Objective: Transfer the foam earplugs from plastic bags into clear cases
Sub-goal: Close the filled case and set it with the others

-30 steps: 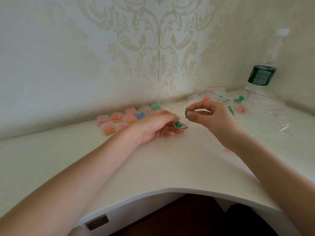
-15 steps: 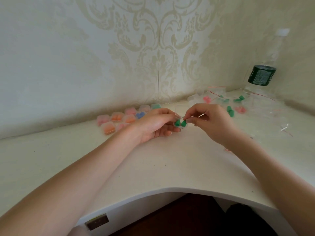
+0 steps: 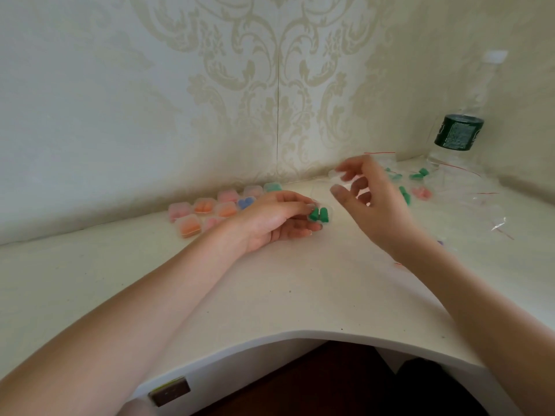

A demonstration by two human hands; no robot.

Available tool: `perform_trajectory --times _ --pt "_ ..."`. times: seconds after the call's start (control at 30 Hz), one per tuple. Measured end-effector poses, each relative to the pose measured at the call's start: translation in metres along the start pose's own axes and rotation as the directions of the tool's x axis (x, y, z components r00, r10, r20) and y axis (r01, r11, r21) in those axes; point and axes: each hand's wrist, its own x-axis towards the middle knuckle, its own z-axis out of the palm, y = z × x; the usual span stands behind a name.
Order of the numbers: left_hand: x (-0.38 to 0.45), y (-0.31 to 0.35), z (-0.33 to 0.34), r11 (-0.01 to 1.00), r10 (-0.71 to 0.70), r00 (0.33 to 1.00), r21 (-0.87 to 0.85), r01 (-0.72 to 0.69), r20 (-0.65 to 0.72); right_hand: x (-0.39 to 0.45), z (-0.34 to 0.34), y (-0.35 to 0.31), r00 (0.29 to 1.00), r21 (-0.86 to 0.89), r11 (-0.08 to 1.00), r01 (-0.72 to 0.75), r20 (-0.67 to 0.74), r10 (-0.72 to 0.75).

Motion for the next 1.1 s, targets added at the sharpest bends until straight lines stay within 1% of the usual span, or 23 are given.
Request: perform_trajectory --times 0.1,0.13,0.17,0.27,0.33,0.43,0.57,0.63,0.73,0.77,0.8,0.83,0.87,0.9,0.93,0.97,1.0,1.03,1.1 --pt "0.001 0.000 0.000 1.000 0.003 1.000 -0.018 -0.003 -0.001 -0.003 -0.001 0.003 0.975 -0.104 0.994 -0.036 0.216 0.058" --pt "0.001 -0.001 0.000 1.000 0.005 1.000 -0.029 -0.005 -0.001 -0.004 0.000 0.005 0.962 -0.115 0.993 -0.028 0.265 0.058" --pt "0.002 -0.001 0.000 0.999 0.004 1.000 -0.039 -0.004 0.007 -0.004 0.001 0.006 0.958 -0.103 0.995 -0.021 0.284 0.050" --pt "0.001 0.000 -0.001 0.999 -0.003 0.999 -0.049 0.005 0.037 0.000 0.000 0.008 0.971 -0.112 0.993 0.021 0.240 0.007" --pt "0.000 0.000 -0.001 0.996 -0.012 1.000 -0.085 0.014 0.020 0.001 -0.001 0.007 0.977 -0.150 0.988 0.048 0.210 -0.016" --pt "0.001 0.000 -0.002 0.992 -0.011 1.000 -0.128 0.012 0.009 0.001 0.001 0.005 0.982 -0.162 0.984 0.068 0.185 -0.038" --pt "0.001 -0.003 0.001 0.999 0.030 0.998 -0.023 -0.028 0.051 0.000 0.003 0.006 0.981 -0.206 0.976 0.067 0.190 -0.027" --pt "0.001 -0.005 0.002 0.999 0.051 0.997 -0.016 -0.050 0.056 -0.001 0.004 0.006 0.981 -0.191 0.980 0.063 0.191 -0.026" --pt "0.003 -0.009 0.003 0.991 0.128 0.992 -0.031 -0.128 -0.003 0.000 0.004 0.005 0.980 -0.095 0.995 0.018 0.198 0.001" --pt "0.004 -0.010 0.003 0.984 0.178 0.983 -0.010 -0.178 -0.047 0.001 0.003 0.007 0.983 -0.088 0.996 0.008 0.185 0.009" --pt "0.006 -0.012 0.001 0.966 0.255 0.961 0.070 -0.249 -0.103 0.004 0.001 0.009 0.989 -0.090 0.996 -0.012 0.147 0.026" --pt "0.007 -0.014 -0.002 0.918 0.363 0.920 0.229 -0.325 -0.149 0.007 -0.003 0.012 0.995 -0.085 0.995 -0.052 0.080 0.059" --pt "0.009 -0.015 -0.007 0.822 0.475 0.867 0.426 -0.378 -0.148 0.010 -0.008 0.015 0.994 -0.079 0.991 -0.112 0.005 0.112" --pt "0.010 -0.017 -0.012 0.687 0.561 0.823 0.607 -0.400 -0.093 0.012 -0.013 0.019 0.984 -0.099 0.980 -0.174 -0.061 0.169" --pt "0.011 -0.018 -0.015 0.533 0.609 0.793 0.749 -0.395 -0.015 0.014 -0.017 0.024 0.969 -0.158 0.958 -0.239 -0.101 0.225" --pt "0.011 -0.019 -0.017 0.399 0.627 0.777 0.837 -0.374 0.048 0.014 -0.021 0.030 0.955 -0.245 0.924 -0.294 -0.106 0.276" --pt "0.012 -0.020 -0.018 0.315 0.631 0.771 0.881 -0.354 0.085 0.014 -0.023 0.035 0.946 -0.331 0.887 -0.323 -0.082 0.314" --pt "0.013 -0.021 -0.018 0.271 0.632 0.768 0.901 -0.340 0.100 0.013 -0.023 0.038 0.942 -0.388 0.863 -0.323 -0.043 0.333" --pt "0.015 -0.022 -0.016 0.238 0.638 0.763 0.915 -0.326 0.106 0.010 -0.020 0.038 0.943 -0.415 0.864 -0.285 0.040 0.331"
